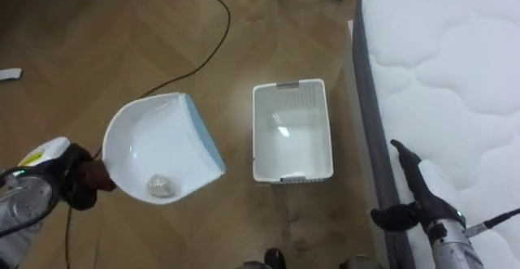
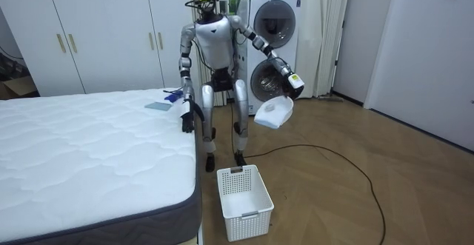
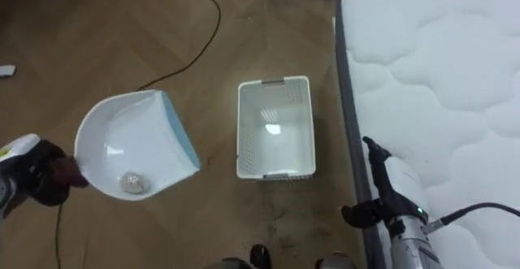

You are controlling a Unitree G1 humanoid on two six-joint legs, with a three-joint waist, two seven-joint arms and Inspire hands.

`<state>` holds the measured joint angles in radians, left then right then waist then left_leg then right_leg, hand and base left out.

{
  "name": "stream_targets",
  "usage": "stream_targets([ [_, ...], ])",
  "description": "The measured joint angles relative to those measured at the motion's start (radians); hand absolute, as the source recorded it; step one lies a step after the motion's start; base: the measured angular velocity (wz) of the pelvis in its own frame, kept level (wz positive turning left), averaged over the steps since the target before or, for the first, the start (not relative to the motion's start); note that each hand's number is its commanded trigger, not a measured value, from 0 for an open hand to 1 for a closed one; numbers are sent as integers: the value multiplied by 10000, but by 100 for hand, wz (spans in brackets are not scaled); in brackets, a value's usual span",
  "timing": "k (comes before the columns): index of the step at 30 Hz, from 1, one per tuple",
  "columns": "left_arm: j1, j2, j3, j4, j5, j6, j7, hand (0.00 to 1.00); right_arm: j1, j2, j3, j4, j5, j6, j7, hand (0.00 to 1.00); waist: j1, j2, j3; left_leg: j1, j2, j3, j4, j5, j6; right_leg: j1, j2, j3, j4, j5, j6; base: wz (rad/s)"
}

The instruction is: Clean bed

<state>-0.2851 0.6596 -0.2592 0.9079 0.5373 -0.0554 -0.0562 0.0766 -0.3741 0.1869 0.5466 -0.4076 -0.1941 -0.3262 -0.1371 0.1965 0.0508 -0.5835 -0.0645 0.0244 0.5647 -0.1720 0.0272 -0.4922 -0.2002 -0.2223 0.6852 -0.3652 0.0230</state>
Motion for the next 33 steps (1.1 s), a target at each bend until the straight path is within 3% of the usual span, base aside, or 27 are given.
stream_targets([
  [6, -152, 227, -436, 186, 257, 218, -40, 100, 37, -206, 247, -474, 109, 61, -113, 0, -256, 197, 0, -136, -115, 287, 0, -25, 41, -370, -162, 295, 352, -111, 106, -4],
  [10, -629, 280, -855, 468, 257, 459, -199, 100, 32, -254, 267, -589, 114, 185, -251, 0, -271, 413, -3, -193, -174, 369, 67, -43, 72, -527, -251, 403, 613, -222, 104, 0],
  [14, -1192, 614, -1359, 1023, 181, 511, -441, 100, 53, -375, 379, -819, 415, 223, -266, 0, -322, 646, 1, -111, -187, 436, 81, -41, 75, -527, -267, 457, 685, -272, 69, -2],
  [18, -1256, 761, -1357, 1189, -86, 634, -443, 100, 47, -488, 456, -824, 463, 220, -223, 0, -378, 768, -12, 90, -193, 581, 6, -41, 74, -469, -285, 592, 759, -310, 58, -8],
  [25, -1722, 761, -1357, 2229, -1862, 997, -401, 100, 36, -597, 686, -964, 461, 364, -432, 0, -363, 910, 19, 153, -115, 729, 57, -41, 73, -485, -123, 834, 845, -357, 2, -4],
  [33, -2975, 761, -1355, 2449, -4041, 1172, 64, 100, 234, -572, 701, -1102, 470, 633, -776, 0, -163, 924, 31, 142, -84, 769, 180, -41, 73, -401, -131, 734, 901, -384, -34, 3],
])
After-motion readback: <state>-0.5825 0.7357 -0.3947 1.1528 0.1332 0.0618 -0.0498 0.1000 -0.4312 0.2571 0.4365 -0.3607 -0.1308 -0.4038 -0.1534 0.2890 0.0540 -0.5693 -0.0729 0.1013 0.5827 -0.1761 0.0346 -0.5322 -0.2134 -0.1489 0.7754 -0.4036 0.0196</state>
